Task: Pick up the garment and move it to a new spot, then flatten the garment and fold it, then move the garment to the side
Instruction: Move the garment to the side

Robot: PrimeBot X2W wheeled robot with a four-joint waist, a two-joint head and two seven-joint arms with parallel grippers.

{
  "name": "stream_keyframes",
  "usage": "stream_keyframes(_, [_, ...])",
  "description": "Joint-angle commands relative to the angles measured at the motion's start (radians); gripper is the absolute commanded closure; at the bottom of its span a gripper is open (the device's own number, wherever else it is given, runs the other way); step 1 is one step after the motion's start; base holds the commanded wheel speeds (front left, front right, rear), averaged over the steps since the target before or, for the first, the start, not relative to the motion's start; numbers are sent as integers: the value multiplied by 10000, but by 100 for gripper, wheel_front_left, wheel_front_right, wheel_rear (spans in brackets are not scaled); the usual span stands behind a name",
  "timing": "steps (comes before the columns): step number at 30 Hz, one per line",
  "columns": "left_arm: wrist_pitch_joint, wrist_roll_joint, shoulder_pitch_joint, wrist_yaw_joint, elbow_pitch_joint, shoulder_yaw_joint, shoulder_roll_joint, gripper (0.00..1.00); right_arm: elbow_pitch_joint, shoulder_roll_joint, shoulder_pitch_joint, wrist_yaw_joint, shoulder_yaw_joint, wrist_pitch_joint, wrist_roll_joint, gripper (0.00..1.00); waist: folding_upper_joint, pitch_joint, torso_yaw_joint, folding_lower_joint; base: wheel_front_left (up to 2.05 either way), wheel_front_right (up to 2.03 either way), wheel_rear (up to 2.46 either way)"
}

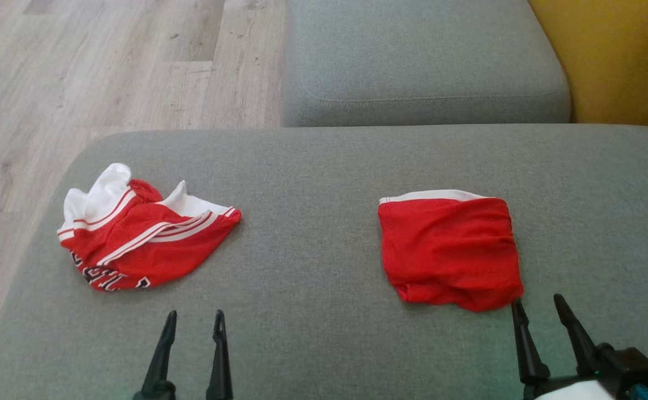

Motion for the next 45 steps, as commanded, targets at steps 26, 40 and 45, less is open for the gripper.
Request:
stream_keyframes(26, [-51,106,-1739,438,-284,-235,-41,0,4094,-1209,-4722,-7,151,552,1385,0,-1,2336,152,0,0,0,0])
stream_keyframes(40, [-51,142,-2353,650,-260,-433,-41,0,6186,-2622,-6677,-7,2803,1089,4150,100,-1,3178,89,0,0,0,0])
stream_keyframes(45, [-51,314,-2627,535,-356,-431,-41,0,6544,-3954,-7454,-7,3087,968,4127,100,-1,3766,-459,0,0,0,0])
